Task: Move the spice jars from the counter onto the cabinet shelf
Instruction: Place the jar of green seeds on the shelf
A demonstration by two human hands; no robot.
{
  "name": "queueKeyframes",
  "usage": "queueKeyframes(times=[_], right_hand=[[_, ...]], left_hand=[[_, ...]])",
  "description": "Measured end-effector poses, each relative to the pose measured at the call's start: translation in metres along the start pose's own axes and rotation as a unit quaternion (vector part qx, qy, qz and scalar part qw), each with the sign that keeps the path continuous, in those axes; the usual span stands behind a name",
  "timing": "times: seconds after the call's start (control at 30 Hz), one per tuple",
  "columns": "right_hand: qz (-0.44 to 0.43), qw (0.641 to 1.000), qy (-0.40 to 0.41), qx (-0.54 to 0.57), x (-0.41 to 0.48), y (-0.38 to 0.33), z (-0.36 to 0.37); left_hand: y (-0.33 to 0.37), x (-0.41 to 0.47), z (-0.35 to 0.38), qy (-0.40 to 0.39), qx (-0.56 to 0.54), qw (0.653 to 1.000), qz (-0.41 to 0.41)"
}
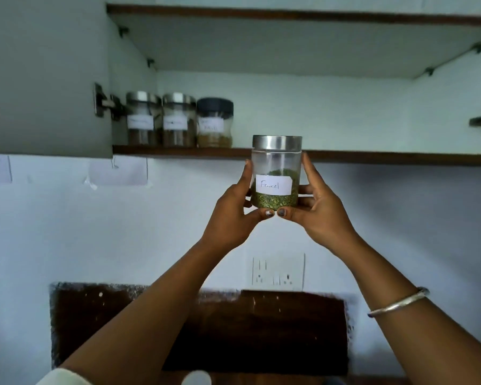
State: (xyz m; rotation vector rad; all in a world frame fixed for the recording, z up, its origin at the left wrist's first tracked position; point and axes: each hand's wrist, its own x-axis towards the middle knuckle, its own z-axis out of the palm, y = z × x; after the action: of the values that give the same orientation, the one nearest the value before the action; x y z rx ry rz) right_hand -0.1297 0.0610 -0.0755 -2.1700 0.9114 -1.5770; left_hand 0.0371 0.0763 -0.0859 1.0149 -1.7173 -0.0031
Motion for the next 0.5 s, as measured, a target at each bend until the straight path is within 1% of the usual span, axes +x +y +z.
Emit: queueKeyframes(times=[0.07, 0.17, 0.23, 0.33, 0.5], right_hand=[[-0.021, 0.999, 0.014, -0.023, 0.027, -0.006, -0.002], [-0.054, 0.996, 0.025, -0.062, 0.064, -0.013, -0.004], [-0.057, 0.994, 0.036, -0.084, 0.085, -0.012, -0.004], [-0.042, 0.992, 0.051, -0.109, 0.108, -0.005, 0.001], [-0.036, 0.985, 0.052, -0.157, 0.130, 0.012, 0.014]], left_hand=[[0.004, 0.026, -0.005, 0.030, 0.005, 0.999, 0.014], [0.010, 0.062, -0.009, 0.083, -0.017, 0.996, 0.005], [0.012, 0.081, -0.010, 0.104, -0.017, 0.994, 0.012], [0.006, 0.102, -0.008, 0.121, -0.005, 0.992, 0.022], [-0.019, 0.121, 0.000, 0.122, 0.015, 0.992, -0.002]])
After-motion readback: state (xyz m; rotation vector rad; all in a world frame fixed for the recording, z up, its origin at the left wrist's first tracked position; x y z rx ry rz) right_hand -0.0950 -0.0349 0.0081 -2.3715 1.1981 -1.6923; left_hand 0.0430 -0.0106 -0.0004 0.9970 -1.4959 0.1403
